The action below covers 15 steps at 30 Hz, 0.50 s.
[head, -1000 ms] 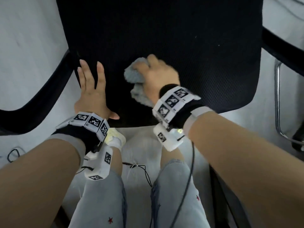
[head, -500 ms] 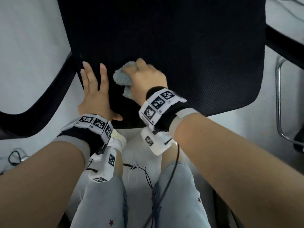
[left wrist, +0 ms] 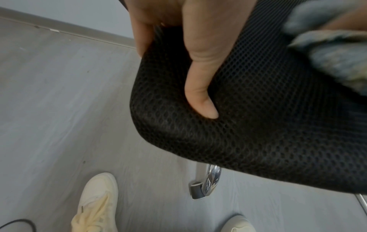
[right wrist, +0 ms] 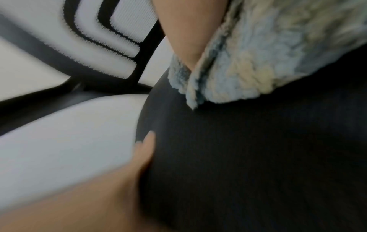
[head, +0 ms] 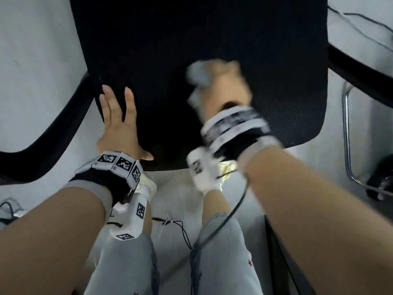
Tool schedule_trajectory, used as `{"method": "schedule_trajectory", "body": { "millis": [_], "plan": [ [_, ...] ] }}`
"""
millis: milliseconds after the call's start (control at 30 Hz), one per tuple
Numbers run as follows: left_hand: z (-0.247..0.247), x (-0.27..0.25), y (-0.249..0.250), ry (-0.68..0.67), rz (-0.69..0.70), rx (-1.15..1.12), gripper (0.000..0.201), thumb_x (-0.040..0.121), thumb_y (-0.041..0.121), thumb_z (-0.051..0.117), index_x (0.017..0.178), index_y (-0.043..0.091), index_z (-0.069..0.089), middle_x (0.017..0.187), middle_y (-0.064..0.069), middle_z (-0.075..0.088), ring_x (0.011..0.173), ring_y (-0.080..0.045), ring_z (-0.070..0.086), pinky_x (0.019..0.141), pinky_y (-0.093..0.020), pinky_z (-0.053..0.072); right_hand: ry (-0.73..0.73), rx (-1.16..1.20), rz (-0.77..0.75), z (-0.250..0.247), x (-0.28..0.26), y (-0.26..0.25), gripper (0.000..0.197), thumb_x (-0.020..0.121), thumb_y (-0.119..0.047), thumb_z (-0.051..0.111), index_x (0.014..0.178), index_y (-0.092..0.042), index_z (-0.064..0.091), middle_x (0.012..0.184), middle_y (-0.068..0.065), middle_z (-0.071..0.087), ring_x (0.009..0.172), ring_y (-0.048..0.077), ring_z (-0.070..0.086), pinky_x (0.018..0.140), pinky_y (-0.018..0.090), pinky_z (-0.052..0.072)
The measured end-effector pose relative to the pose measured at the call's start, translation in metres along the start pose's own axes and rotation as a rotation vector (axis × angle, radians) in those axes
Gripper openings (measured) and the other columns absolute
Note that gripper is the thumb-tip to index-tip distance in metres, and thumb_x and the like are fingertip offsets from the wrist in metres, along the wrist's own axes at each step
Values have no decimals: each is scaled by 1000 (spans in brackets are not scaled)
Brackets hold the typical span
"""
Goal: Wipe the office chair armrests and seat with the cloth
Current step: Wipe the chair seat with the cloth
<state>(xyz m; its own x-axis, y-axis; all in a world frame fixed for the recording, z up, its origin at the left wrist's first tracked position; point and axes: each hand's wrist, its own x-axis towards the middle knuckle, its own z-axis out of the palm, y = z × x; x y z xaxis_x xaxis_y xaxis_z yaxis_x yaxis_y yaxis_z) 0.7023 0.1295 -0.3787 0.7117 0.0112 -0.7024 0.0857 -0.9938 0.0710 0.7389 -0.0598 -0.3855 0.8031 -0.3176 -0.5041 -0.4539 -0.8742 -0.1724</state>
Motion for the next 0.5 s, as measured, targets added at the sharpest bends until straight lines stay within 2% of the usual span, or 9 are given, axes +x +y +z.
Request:
{"method": "schedule_trajectory", "body": {
  "millis": [33,100,133,167,233,333,433,500],
  "plan": [
    [0,0,-1,0,0,0,146,49,27,88,141,29,-25,150,-7,-34,141,-21,-25,97,-46,42,-79,-45,-184,15,-21,-23,53,78,-29,63,126,-17,45,121,9,46,101,28,54,71,36,45],
    [-1,1,-3,-4,4,-3,146,49,28,89,141,30,-25,150,-7,-35,141,-20,-26,100,-46,40,-240,-98,-486,28,-54,-43,52,82,-26,59,130,-20,42,124,7,43,102,28,52,73,37,47],
    [-2,1,-3,-15,-1,-5,146,50,27,88,141,30,-26,149,-7,-35,141,-20,-26,101,-45,39,-261,-110,-561,25,-57,-37,49,84,-25,56,131,-23,42,125,7,42,103,28,51,74,38,48],
    [-3,0,-3,-26,-7,-2,146,50,27,88,140,30,-27,149,-7,-36,140,-20,-27,102,-46,38,-250,-102,-549,19,-47,-22,46,86,-24,53,131,-25,43,127,6,42,105,28,50,76,39,47],
    [-4,-1,-1,-38,-19,14,146,51,26,88,140,30,-28,148,-6,-37,140,-20,-27,98,-47,41,-166,-34,-283,-1,-19,17,42,85,-25,51,126,-28,48,127,5,46,105,29,52,81,38,47],
    [-4,-1,1,-37,-23,12,146,51,26,88,140,29,-27,148,-6,-37,140,-21,-27,96,-48,42,67,93,153,-43,12,88,42,79,-31,50,121,-26,51,121,10,50,102,31,55,87,37,46],
    [-2,0,0,-34,-16,8,147,51,26,88,139,29,-29,148,-7,-38,140,-21,-28,100,-47,40,169,151,332,-64,12,115,38,87,-22,45,125,-21,46,127,15,44,107,35,53,84,34,40],
    [-1,0,0,-37,-6,1,148,50,27,89,139,30,-30,147,-6,-40,139,-21,-28,100,-47,40,156,154,384,-50,16,91,40,87,-25,50,126,-21,45,128,14,43,109,36,52,85,37,42]
  ]
}}
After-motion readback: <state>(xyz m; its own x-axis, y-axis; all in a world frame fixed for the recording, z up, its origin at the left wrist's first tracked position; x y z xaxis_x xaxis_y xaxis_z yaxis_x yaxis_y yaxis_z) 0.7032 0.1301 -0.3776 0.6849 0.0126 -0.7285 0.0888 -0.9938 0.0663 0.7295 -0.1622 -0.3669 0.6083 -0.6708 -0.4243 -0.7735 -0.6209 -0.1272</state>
